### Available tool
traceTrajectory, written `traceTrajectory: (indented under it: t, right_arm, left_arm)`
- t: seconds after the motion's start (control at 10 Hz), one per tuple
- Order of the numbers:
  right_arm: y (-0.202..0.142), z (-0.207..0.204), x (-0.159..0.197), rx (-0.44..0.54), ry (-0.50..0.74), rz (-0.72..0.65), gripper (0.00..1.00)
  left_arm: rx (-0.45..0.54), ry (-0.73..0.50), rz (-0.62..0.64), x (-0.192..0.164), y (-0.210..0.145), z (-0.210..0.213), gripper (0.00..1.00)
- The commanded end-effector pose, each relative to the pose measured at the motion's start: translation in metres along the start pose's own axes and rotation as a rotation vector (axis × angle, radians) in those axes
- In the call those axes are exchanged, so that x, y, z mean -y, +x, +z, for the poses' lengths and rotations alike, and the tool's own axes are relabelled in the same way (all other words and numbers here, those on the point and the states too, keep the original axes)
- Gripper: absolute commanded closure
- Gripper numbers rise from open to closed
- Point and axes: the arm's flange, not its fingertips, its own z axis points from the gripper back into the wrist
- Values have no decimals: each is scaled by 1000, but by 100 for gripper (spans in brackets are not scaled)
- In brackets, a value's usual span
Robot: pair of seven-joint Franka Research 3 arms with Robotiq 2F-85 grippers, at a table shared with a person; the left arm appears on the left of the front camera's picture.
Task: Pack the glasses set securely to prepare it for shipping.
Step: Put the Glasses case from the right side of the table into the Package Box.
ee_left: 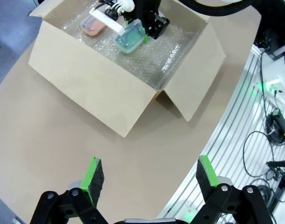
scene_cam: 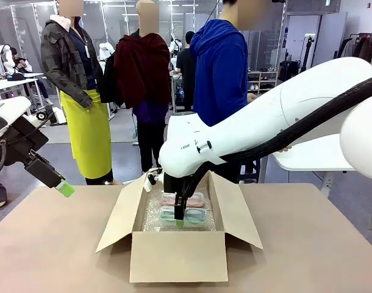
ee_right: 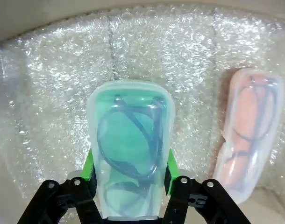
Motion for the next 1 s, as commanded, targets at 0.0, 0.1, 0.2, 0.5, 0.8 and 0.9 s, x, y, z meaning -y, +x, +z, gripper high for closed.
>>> traceTrajectory:
  t: [0.0, 0.1, 0.2, 0.5, 0.8, 0.9]
  right_arm:
    - [7, 5, 2, -13, 8, -15, 22]
    - [7, 5, 3, -24, -1, -12, 0]
    - [10, 6, 3, -27, -5, -8, 0]
    - [5, 4, 5, -5, 4, 3, 0]
    - [5, 4, 5, -5, 4, 3, 0]
    - [5, 4, 5, -5, 4, 3, 0]
  left_arm:
    - [24, -13, -17, -2, -1, 0, 0]
    - [24, -13, -17, -2, -1, 0, 0]
    - [24, -13, -17, -2, -1, 0, 0]
    - [24, -13, -17, -2, -1, 0, 0]
    - [24, -13, -17, -2, -1, 0, 0]
    - [24, -13, -17, -2, -1, 0, 0]
